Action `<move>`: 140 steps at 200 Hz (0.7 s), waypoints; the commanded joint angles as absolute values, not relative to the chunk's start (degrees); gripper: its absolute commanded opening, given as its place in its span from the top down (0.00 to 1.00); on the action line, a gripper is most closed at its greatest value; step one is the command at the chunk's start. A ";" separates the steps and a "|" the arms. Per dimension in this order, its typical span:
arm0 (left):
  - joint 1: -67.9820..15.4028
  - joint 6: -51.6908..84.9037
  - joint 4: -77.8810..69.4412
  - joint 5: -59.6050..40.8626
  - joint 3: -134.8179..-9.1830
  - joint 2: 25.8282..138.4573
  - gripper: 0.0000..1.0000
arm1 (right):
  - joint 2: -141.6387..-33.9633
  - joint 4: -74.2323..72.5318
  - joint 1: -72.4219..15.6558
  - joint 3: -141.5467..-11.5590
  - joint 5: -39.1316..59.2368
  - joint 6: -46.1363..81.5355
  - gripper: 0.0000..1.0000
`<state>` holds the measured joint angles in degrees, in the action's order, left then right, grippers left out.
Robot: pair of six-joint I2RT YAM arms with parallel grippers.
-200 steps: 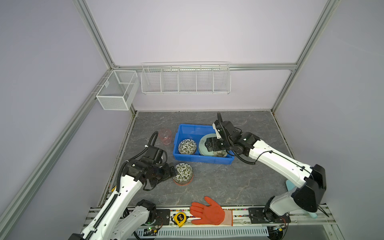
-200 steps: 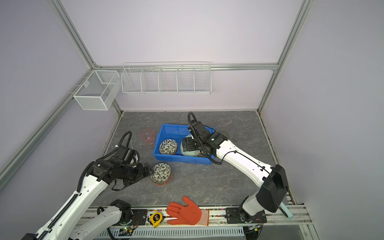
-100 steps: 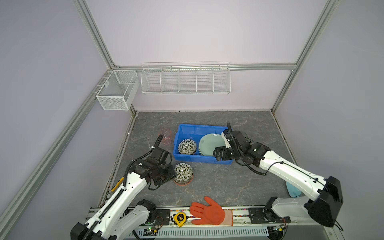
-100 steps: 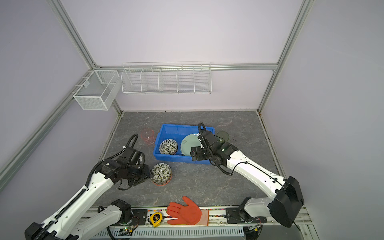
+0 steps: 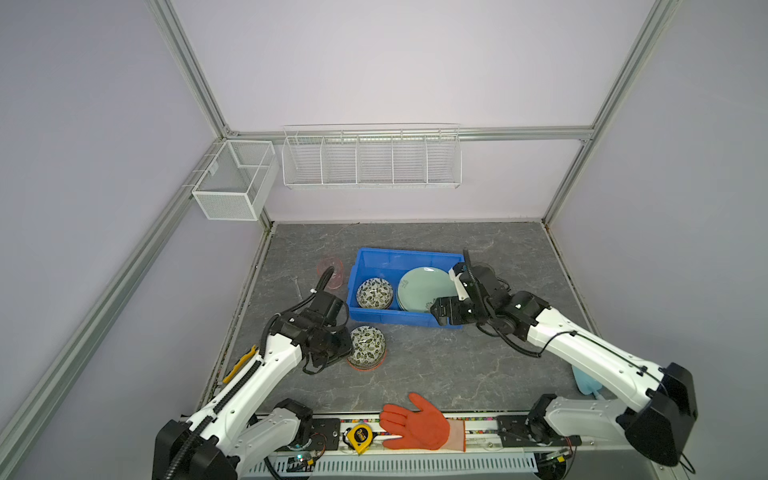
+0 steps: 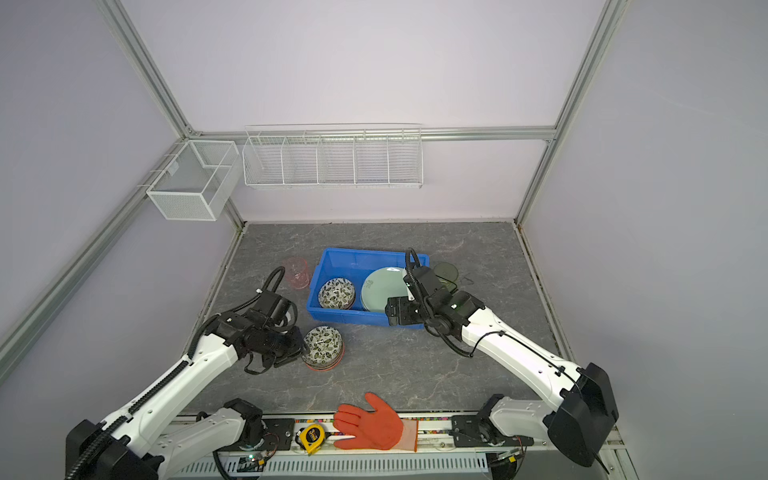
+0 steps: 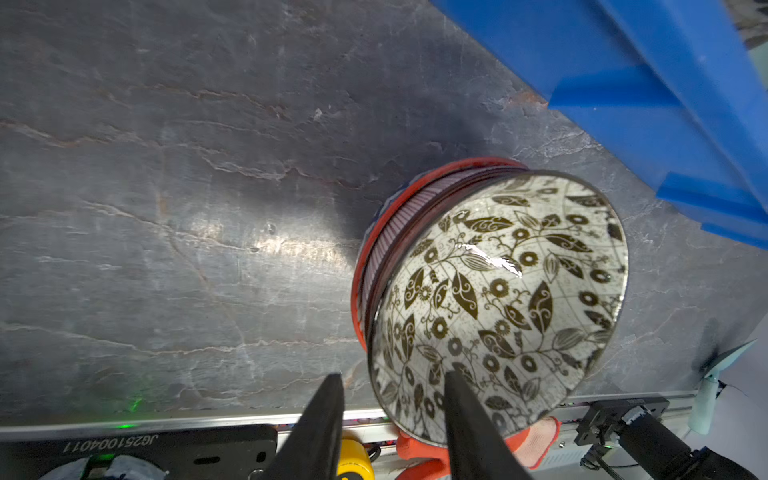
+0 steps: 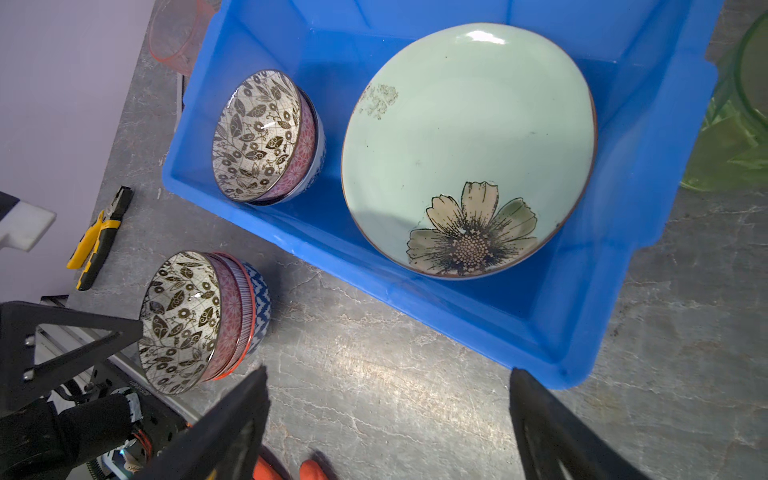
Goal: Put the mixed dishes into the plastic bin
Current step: 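Close the left gripper on the rim of the next leaf-pattern bowl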
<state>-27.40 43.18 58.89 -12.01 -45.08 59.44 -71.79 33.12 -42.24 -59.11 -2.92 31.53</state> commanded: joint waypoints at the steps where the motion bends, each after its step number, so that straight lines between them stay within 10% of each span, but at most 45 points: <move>1: -27.64 42.62 58.34 -11.34 -44.49 60.22 0.62 | -70.93 33.31 -41.69 -57.75 -2.14 32.60 0.08; 140: -27.62 41.13 58.04 -10.41 -45.03 62.62 0.83 | -72.24 32.99 -40.60 -57.22 -0.72 33.00 0.07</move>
<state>-27.40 41.65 57.56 -11.40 -44.75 62.39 -71.81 33.12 -40.97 -58.13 -1.41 32.18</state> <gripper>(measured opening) 0.178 0.934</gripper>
